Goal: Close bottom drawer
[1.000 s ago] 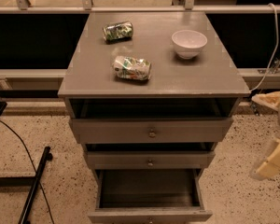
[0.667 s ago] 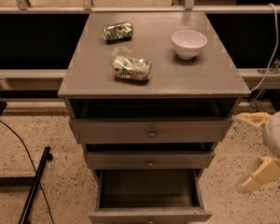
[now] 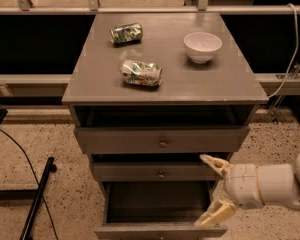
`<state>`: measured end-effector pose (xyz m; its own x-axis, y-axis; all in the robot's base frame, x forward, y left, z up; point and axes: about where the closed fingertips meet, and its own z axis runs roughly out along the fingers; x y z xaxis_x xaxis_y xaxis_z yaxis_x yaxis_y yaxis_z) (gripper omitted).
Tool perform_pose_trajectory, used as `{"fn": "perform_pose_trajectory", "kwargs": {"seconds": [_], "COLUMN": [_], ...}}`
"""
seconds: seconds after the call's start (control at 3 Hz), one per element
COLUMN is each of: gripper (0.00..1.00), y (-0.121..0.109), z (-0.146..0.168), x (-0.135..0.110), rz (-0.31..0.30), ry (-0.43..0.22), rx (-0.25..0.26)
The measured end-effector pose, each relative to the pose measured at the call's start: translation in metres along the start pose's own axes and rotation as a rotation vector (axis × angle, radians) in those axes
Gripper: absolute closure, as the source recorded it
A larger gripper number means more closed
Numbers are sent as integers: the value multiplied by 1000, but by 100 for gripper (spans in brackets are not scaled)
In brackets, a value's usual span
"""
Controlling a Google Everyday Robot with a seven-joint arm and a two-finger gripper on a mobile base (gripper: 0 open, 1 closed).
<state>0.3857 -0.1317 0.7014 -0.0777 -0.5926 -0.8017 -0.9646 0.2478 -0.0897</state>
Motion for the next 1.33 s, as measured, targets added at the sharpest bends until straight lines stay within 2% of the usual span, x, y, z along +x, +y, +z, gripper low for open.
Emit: {"fn": "perform_pose_trajectory", "kwargs": {"seconds": [0.33, 0.67, 1.0, 1.33], "gripper": [0, 0, 0, 0], "y": [3, 1, 2, 15], "z": [16, 32, 64, 99], "x": [7, 25, 52, 111], "rz": [-14, 22, 17, -60], "ry": [-43, 5, -42, -97], "rx": [-29, -91, -164, -211]}}
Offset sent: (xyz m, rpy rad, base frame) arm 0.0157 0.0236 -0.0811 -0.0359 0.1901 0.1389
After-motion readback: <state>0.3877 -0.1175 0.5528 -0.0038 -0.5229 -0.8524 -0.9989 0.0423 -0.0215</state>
